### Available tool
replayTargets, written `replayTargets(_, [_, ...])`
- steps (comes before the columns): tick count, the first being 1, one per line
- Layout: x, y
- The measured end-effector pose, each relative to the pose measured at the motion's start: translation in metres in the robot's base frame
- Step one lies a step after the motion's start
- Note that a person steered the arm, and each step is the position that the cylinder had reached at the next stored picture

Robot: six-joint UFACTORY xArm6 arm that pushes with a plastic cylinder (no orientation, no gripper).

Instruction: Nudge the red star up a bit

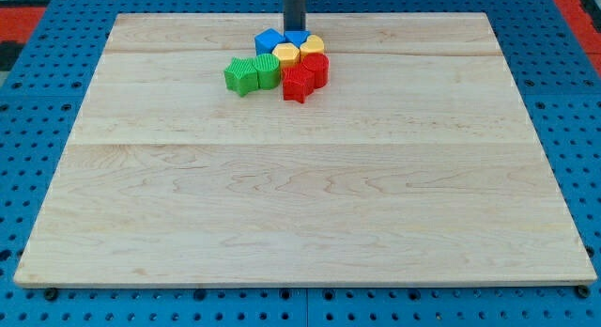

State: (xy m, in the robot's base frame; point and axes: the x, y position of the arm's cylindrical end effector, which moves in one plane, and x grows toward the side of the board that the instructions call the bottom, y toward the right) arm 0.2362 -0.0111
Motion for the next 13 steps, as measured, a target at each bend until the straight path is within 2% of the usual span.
replayTargets(1, [-0.001, 0.0])
replayTargets(2, [-0.034, 0.005])
replayTargets(3, [-0.042, 0.061])
replayTargets(4, [-0.008, 0.139])
replayTargets(5, [0.051, 0.15])
replayTargets(7, [0.153, 0.134])
replayTargets(9, [0.157, 0.023])
replayTargets(13, [0.144, 0.02])
